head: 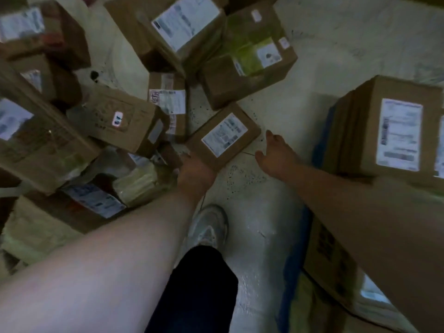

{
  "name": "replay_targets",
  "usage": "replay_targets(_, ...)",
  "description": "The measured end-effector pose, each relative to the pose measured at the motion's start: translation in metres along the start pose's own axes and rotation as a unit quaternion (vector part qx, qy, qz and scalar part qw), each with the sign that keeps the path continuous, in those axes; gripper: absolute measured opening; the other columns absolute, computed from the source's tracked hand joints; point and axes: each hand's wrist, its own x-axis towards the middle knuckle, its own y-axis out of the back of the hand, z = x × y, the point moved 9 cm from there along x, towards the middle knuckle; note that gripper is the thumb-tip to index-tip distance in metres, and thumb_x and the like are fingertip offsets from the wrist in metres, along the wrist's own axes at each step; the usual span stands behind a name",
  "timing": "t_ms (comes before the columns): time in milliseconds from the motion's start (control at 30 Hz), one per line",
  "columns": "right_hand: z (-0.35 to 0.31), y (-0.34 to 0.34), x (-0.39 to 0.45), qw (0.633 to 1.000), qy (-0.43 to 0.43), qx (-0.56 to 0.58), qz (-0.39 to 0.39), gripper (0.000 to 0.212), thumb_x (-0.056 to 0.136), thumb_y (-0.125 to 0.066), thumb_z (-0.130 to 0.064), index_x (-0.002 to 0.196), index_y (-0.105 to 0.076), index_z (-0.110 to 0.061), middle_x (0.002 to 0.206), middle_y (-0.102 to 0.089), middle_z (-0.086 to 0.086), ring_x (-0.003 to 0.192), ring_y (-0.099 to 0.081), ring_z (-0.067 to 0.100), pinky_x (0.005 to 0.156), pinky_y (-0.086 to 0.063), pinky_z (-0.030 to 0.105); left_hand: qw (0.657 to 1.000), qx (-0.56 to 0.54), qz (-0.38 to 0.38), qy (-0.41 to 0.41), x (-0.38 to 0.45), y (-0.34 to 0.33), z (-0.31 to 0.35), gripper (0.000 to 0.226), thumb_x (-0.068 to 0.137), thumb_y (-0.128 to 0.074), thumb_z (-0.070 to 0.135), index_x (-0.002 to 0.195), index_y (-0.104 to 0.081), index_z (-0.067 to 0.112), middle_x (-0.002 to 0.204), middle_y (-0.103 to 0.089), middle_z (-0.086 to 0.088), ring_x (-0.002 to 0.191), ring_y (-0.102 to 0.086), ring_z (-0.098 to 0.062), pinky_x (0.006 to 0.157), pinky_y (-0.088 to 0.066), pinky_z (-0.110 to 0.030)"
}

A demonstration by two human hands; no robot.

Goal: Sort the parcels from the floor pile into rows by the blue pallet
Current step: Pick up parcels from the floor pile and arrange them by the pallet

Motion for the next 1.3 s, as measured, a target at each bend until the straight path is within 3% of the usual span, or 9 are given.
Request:
replay_targets(133, 0.004, -0.027, 0.068, 0.996, -0.055, 0.067, -0.032, 0.097, 0.088, -0.054, -0.052, 0.157, 0.001, -0.013, 0.162, -0.011, 0.014, 0.145, -0.023, 0.033, 0.117, -0.022, 0.038, 0.996, -0.086, -0.027, 0.012, 0.067, 0.000, 0.001, 0.053, 0.105, -0.035, 0.020, 0.150, -0.023, -0.005, 0.157, -0.025, -0.023, 0.143, -0.028, -0.037, 0.117, -0.024, -0.041)
replay_targets(200, -0.001, -0.038, 0.091, 0.990, -0.077, 0.108, -0.049, 0.106, 0.079, -0.055, -0.061, 0.158, 0.002, -0.018, 0.162, -0.010, 0.013, 0.145, -0.020, 0.033, 0.119, -0.018, 0.038, 0.987, -0.149, -0.027, 0.053, 0.089, -0.003, -0.004, 0.057, 0.101, -0.048, 0.018, 0.147, -0.027, -0.008, 0.151, -0.036, -0.025, 0.138, -0.038, -0.038, 0.113, -0.034, -0.042)
replay_targets(333, 0.005, -0.039, 0.109, 0.977, -0.131, 0.166, 0.007, 0.069, 0.095, -0.051, -0.032, 0.153, -0.022, -0.008, 0.153, -0.024, 0.017, 0.135, -0.036, 0.033, 0.110, -0.031, 0.031, 0.973, -0.216, -0.038, 0.073, 0.113, -0.014, -0.015, 0.069, 0.092, -0.060, 0.035, 0.147, -0.032, 0.005, 0.144, -0.045, -0.019, 0.128, -0.049, -0.035, 0.105, -0.045, -0.043)
replay_targets(567, -0.022, 0.035, 0.053, 0.983, -0.064, 0.165, 0.040, 0.052, 0.099, -0.047, -0.039, 0.134, -0.038, -0.002, 0.132, -0.050, 0.016, 0.117, -0.053, 0.032, 0.079, -0.038, 0.027, 0.932, -0.324, -0.070, 0.147, 0.036, -0.006, -0.029, 0.053, 0.097, -0.055, 0.034, 0.140, -0.042, 0.006, 0.123, -0.060, -0.021, 0.078, -0.063, -0.028, 0.056, -0.049, -0.031)
replay_targets(767, -0.034, 0.156, -0.075, 0.985, -0.037, 0.154, 0.063, 0.053, 0.104, -0.029, -0.048, 0.128, -0.050, -0.006, 0.129, -0.057, 0.016, 0.105, -0.055, 0.027, 0.077, -0.036, 0.029, 0.898, -0.431, 0.000, 0.089, -0.096, 0.051, 0.026, 0.046, 0.093, -0.060, 0.038, 0.131, -0.051, 0.013, 0.121, -0.064, -0.010, 0.094, -0.065, -0.029, 0.079, -0.056, -0.042)
replay_targets(933, 0.053, 0.236, -0.233, 0.951, -0.129, 0.265, 0.098, 0.048, 0.109, -0.019, -0.027, 0.148, -0.034, -0.005, 0.152, -0.037, 0.020, 0.136, -0.041, 0.031, 0.104, -0.035, 0.031, 0.862, -0.485, -0.147, 0.023, -0.259, 0.046, 0.118, 0.016, 0.101, -0.047, 0.025, 0.099, -0.061, 0.019, 0.093, -0.069, 0.001, 0.078, -0.065, -0.014, 0.054, -0.059, -0.036)
replay_targets(1100, 0.183, 0.211, -0.373, 0.854, -0.218, 0.465, 0.088, 0.065, 0.098, -0.039, -0.058, 0.146, -0.039, -0.015, 0.137, -0.055, 0.009, 0.116, -0.059, 0.029, 0.093, -0.052, 0.042, 0.903, -0.374, -0.199, -0.073, -0.372, 0.015, 0.167, 0.039, 0.102, -0.049, 0.014, 0.139, -0.044, 0.023, 0.103, -0.064, 0.001, 0.082, -0.061, -0.013, 0.064, -0.055, -0.034)
replay_targets(1200, 0.242, 0.171, -0.445, 0.813, -0.229, 0.532, 0.054, 0.056, 0.097, -0.053, -0.047, 0.146, -0.032, -0.028, 0.123, -0.057, 0.001, 0.103, -0.060, 0.020, 0.073, -0.052, 0.035, 0.916, -0.280, -0.270, -0.100, -0.425, -0.043, 0.174, 0.043, 0.101, -0.050, 0.012, 0.137, -0.042, 0.034, 0.098, -0.063, 0.003, 0.080, -0.060, -0.013, 0.070, -0.051, -0.031)
replay_targets(1300, 0.301, 0.102, -0.504, 0.810, -0.255, 0.527, -0.020, 0.037, 0.094, -0.065, -0.034, 0.126, -0.054, -0.019, 0.114, -0.064, 0.003, 0.097, -0.064, 0.018, 0.070, -0.052, 0.029, 0.924, -0.223, -0.292, -0.109, -0.443, -0.105, 0.158, 0.048, 0.096, -0.059, 0.008, 0.140, -0.047, 0.023, 0.105, -0.063, -0.005, 0.082, -0.063, -0.018, 0.062, -0.057, -0.025)
